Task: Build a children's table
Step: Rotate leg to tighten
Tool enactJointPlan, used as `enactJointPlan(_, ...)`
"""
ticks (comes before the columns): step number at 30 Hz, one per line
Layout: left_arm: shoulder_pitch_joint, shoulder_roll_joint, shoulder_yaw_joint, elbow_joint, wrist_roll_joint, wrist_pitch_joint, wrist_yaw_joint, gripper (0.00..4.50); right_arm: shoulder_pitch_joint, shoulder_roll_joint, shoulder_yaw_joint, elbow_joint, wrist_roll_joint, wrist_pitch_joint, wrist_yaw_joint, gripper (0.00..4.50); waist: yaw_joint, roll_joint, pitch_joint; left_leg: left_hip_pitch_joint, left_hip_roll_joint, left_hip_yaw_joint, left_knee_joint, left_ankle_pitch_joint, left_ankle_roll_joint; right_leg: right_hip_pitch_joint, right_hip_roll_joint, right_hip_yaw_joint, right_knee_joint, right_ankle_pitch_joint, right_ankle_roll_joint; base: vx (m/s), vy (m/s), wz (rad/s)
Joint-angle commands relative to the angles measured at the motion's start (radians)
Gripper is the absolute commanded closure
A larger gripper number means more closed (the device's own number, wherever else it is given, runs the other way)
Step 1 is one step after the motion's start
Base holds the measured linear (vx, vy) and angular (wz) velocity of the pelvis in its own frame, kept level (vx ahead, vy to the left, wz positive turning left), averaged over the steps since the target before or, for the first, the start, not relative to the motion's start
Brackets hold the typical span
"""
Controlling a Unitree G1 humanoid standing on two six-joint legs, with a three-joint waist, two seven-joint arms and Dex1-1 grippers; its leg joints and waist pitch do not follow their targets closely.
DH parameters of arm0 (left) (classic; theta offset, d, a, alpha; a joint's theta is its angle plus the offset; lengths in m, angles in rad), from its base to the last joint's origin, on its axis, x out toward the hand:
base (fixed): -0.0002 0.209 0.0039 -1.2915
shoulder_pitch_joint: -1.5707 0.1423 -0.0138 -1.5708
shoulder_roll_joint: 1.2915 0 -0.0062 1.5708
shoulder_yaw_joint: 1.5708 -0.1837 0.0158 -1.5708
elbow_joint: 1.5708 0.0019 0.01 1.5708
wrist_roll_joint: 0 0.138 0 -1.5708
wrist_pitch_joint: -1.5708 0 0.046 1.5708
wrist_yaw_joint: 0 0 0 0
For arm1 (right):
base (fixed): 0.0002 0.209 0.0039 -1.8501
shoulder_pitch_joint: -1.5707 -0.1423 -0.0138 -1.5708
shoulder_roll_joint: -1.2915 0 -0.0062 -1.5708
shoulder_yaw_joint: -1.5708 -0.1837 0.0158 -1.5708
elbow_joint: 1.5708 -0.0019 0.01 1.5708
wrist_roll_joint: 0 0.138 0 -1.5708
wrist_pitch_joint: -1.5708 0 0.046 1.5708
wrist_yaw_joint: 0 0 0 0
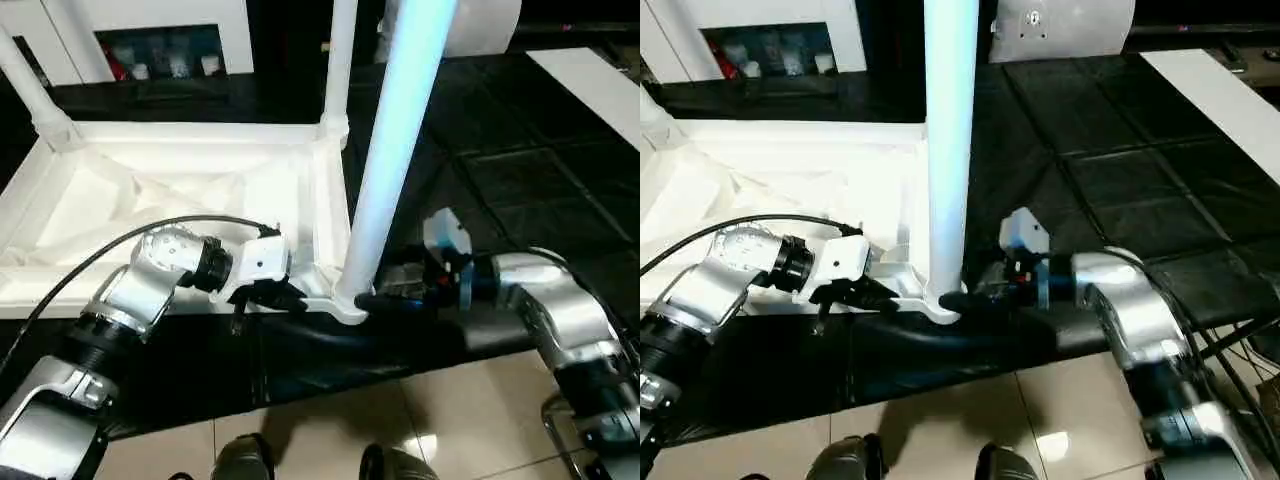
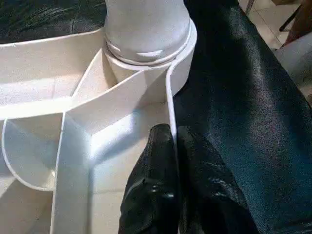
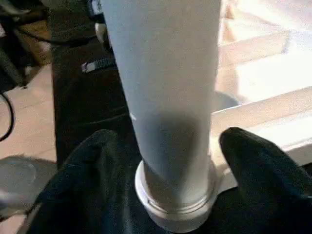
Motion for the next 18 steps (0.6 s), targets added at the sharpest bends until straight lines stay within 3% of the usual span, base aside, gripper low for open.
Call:
enactJointPlan(1,0.017,-0.008,-0.074,-0.007,0.027,-0.016,-0.067,4.50,-0.015,0.002,0.014,0.024,-0.012,-0.020,0.024,1.06,-0.010,-0.003,-0.081,0.019,0.040,-0.003,-0.059,-0.170,0.069,0.049,-0.054,0.048,-0.055,-0.176,-0.267,0.000,0.000,0.00)
enactJointPlan(12,0.026,-0.007,-0.072,-0.009,0.026,-0.017,-0.067,4.50,-0.073,0.032,0.043,0.134,-0.037,-0.079,0.070,1.94,-0.010,-0.002,-0.080,0.020,0.040,-0.003,-0.060,-0.172,0.073,0.047,-0.053,0.048,-0.055,-0.175,-0.272,0.000,0.000,0.00)
enactJointPlan(18,0.035,-0.009,-0.060,-0.001,0.019,0.003,-0.054,4.50,-0.066,0.031,0.059,0.130,-0.030,-0.067,0.115,2.37,-0.010,-0.001,-0.069,0.019,0.041,-0.004,-0.066,-0.209,0.066,0.044,-0.054,0.049,-0.062,-0.224,-0.261,0.000,0.000,0.00)
